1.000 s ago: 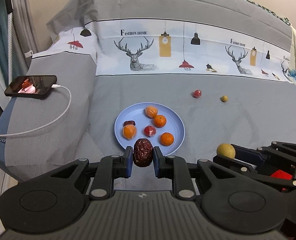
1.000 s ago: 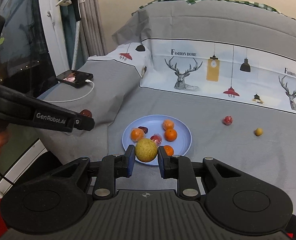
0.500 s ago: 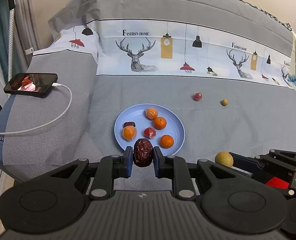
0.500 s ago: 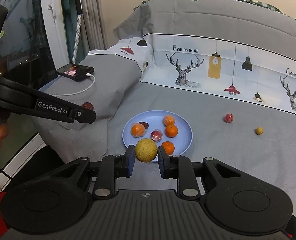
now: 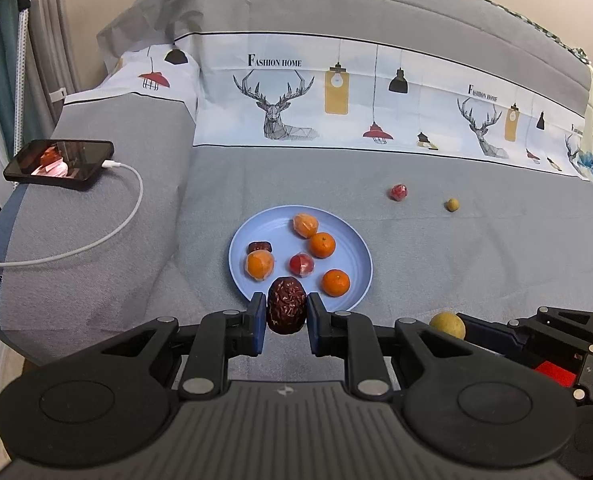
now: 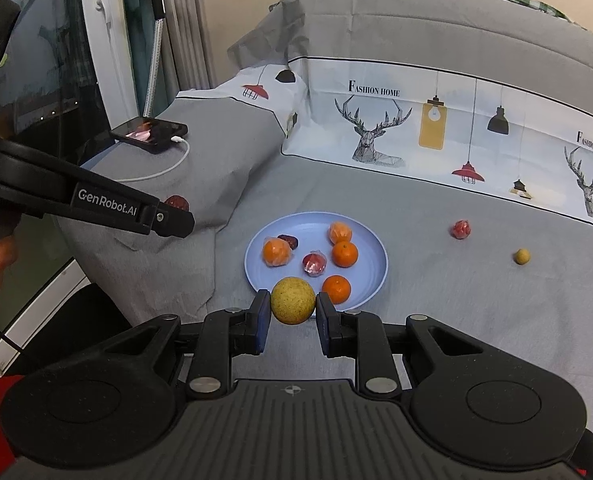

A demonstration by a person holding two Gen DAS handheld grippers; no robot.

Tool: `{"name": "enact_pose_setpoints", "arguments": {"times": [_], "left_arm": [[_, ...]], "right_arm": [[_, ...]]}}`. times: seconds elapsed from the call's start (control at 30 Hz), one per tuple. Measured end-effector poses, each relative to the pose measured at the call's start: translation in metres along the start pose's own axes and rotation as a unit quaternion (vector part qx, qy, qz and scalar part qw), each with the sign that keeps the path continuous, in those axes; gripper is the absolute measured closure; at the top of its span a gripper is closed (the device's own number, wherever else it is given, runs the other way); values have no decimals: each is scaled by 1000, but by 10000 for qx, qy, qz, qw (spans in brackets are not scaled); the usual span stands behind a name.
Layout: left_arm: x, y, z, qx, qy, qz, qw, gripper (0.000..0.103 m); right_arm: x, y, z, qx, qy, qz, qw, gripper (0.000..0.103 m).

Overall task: Organize fruits
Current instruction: 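Lower the jujube with the left tool while the right tool lowers the yellow fruit, releasing both onto the plate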

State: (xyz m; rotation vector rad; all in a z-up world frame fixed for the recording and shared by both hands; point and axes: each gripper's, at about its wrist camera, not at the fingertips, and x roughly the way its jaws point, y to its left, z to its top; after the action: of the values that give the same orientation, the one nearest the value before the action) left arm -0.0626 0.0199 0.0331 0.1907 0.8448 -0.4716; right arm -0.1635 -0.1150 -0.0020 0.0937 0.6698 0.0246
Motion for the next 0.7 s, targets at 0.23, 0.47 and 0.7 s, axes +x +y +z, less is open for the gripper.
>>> {"name": "enact_pose_setpoints", "arguments": {"times": [0.23,0.47,0.7], "left_arm": [[7,5,2,-67,37,4,10000,80],[17,10,6,-132,101,44,9999,80],[31,15,15,-121,142,99,9998,80]], "right_arm": [[7,0,0,-15,104,-9,9999,77],[17,-1,1,-17,232,-2,9997,77],[31,-6,2,56,340,-12,9994,77]]}}
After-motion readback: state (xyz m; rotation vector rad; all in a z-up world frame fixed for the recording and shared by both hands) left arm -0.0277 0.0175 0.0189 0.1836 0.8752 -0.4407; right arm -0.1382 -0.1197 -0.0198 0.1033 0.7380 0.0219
